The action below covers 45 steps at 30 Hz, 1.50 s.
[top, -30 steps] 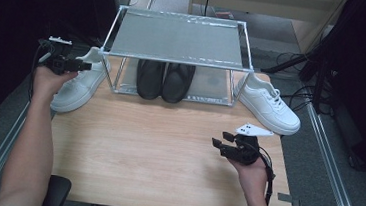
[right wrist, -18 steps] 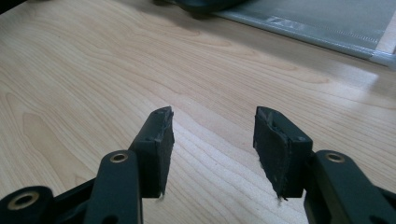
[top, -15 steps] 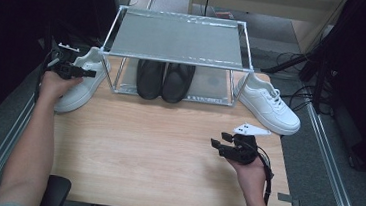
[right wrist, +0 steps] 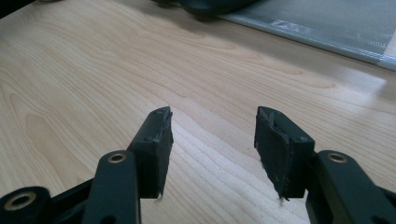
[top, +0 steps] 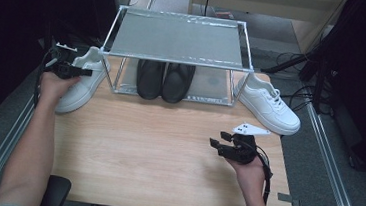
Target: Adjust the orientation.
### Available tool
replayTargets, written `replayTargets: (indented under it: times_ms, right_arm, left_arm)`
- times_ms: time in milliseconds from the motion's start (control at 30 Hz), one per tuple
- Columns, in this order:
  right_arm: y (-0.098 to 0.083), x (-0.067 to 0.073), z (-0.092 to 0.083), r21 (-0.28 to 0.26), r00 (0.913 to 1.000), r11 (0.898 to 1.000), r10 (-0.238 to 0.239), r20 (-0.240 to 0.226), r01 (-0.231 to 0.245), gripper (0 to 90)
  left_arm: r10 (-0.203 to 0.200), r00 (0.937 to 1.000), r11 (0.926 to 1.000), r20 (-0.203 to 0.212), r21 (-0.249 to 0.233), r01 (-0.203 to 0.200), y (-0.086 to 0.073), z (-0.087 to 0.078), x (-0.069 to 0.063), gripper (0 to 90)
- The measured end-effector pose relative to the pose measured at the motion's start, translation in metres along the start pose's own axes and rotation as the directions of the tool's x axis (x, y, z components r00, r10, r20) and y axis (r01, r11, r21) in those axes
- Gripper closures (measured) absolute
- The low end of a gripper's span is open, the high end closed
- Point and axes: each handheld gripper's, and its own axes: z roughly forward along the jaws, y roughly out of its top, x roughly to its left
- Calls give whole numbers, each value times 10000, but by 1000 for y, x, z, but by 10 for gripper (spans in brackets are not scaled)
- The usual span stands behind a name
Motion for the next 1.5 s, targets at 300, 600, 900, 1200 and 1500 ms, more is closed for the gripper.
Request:
replayTargets:
  times_ms: [300, 600, 900, 1200, 1500]
  right_arm:
    - [3, 1, 1, -15, 9999, 10000, -89, -68, 89, 476]
    - [15, 4, 1, -419, 9990, 9991, -101, -435, 83, 470]
    - [27, 4, 9, -476, 9971, 9985, -295, -697, 262, 462]
    - [34, 5, 20, -368, 9939, 9986, -416, -1017, 381, 460]
    - [38, 6, 21, -300, 9915, 9964, -818, -1014, 791, 460]
  left_arm:
    - [-628, 9978, 9971, 227, -409, 637, -6, -20, 6, 819]
    - [-1082, 9932, 9938, 422, -208, 1091, -22, -49, 1, 820]
    - [-1289, 9901, 9912, 556, -216, 1303, -45, -74, -8, 821]
    - [-1370, 9876, 9900, 765, -236, 1391, -64, -96, -23, 823]
    - [-1178, 9891, 9923, 886, -278, 1207, -83, -111, -51, 823]
